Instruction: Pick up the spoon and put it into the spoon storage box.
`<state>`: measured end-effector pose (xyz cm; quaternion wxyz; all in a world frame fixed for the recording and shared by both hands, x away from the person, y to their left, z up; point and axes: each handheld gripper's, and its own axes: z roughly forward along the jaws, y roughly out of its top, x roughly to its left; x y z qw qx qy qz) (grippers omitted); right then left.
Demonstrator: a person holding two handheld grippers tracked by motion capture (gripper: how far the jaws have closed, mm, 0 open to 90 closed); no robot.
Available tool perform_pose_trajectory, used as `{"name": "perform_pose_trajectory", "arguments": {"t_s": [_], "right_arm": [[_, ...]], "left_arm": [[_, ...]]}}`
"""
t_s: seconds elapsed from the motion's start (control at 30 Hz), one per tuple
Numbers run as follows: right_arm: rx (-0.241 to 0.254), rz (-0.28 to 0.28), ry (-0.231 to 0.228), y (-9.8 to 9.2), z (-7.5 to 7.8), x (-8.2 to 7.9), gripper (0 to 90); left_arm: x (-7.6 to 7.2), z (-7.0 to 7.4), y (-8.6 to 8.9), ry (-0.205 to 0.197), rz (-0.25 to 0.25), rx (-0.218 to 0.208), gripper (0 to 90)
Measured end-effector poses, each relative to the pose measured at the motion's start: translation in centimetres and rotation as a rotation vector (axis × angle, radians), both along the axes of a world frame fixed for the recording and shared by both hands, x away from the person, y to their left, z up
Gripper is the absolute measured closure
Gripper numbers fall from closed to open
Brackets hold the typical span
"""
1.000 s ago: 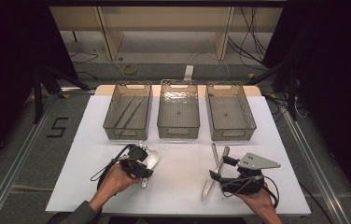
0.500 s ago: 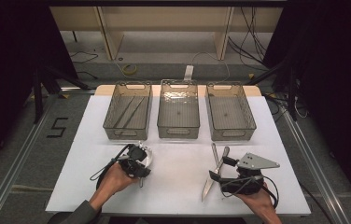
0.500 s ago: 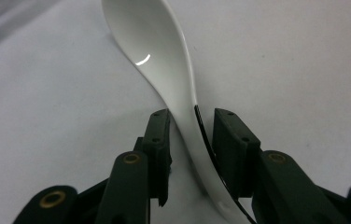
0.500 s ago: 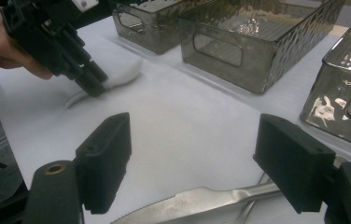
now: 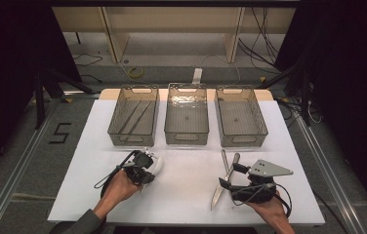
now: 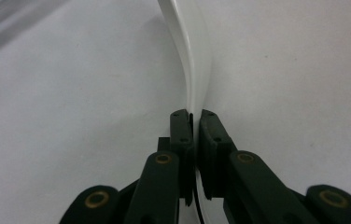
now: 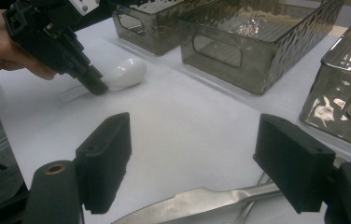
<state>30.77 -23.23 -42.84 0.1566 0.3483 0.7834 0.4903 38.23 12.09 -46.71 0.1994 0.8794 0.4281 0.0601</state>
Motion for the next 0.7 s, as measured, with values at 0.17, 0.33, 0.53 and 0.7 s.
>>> {"name": "perform_pose_trajectory", "arguments": {"t_s": [0.17, 0.33, 0.53, 0.7], "right_arm": [[0.001, -0.002, 0.0, 0.0, 0.1, 0.0, 27.9], [-0.001, -0.003, 0.001, -0.1, 0.1, 0.0, 28.1], [-0.006, -0.008, 0.007, -0.1, 0.1, 0.0, 28.1], [-0.006, -0.01, 0.006, -0.2, 0.0, 0.1, 28.1]], "left_arm": [[0.0, 0.3, 0.0, -0.011, -0.009, -0.019, 85.3], [0.0, 1.5, 0.3, -0.045, -0.018, -0.07, 85.4], [0.1, 2.4, 0.7, -0.065, -0.015, -0.126, 85.3], [0.3, 3.1, 0.6, -0.094, -0.02, -0.151, 85.3]]}}
